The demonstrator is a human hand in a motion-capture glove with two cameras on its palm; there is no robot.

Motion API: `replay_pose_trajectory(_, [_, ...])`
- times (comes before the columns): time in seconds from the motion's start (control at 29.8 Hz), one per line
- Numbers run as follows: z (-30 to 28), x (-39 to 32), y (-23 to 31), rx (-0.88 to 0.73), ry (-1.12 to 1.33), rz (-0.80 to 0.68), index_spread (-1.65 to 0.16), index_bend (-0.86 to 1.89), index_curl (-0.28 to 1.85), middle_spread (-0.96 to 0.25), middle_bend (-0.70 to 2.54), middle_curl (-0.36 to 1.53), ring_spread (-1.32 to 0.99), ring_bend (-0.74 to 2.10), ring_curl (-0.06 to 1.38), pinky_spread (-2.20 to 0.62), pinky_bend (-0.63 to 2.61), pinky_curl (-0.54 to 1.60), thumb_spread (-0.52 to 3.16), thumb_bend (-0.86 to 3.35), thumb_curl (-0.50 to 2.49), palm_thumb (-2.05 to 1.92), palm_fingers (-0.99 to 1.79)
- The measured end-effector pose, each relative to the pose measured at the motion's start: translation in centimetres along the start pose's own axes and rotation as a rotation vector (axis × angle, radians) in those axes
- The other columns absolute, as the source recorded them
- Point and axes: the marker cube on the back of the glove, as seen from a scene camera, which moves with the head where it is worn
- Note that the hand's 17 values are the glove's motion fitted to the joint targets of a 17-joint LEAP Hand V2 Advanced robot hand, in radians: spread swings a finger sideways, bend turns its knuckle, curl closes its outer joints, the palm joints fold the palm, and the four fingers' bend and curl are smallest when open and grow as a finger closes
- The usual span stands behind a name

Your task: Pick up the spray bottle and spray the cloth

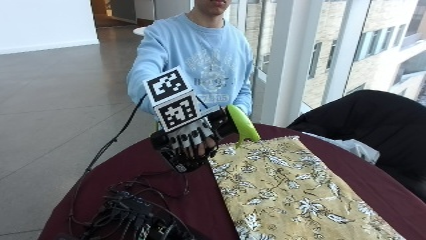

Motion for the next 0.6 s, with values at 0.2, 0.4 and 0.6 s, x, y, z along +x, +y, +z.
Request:
replay_pose_trajectory(0.2, [-0.30,0.18,-0.10,-0.005,0.019,0.016,-0.25,0.13,0.32,-0.10,0.23,0.43,-0.07,0.51,0.38,0.02,0.33,0.38,0.89,-0.02,0.53,0.91,1.14])
replay_pose_trajectory(0.4, [-0.40,0.46,-0.02,-0.017,0.033,0.029,-0.24,0.13,0.32,-0.10,0.23,0.43,-0.07,0.51,0.38,0.02,0.33,0.38,0.90,-0.02,0.53,0.90,1.14])
replay_pose_trajectory(0.6, [-0.39,0.57,0.07,-0.026,0.048,0.032,-0.24,0.13,0.32,-0.10,0.23,0.44,-0.07,0.51,0.38,0.02,0.33,0.38,0.90,-0.02,0.54,0.90,1.14])
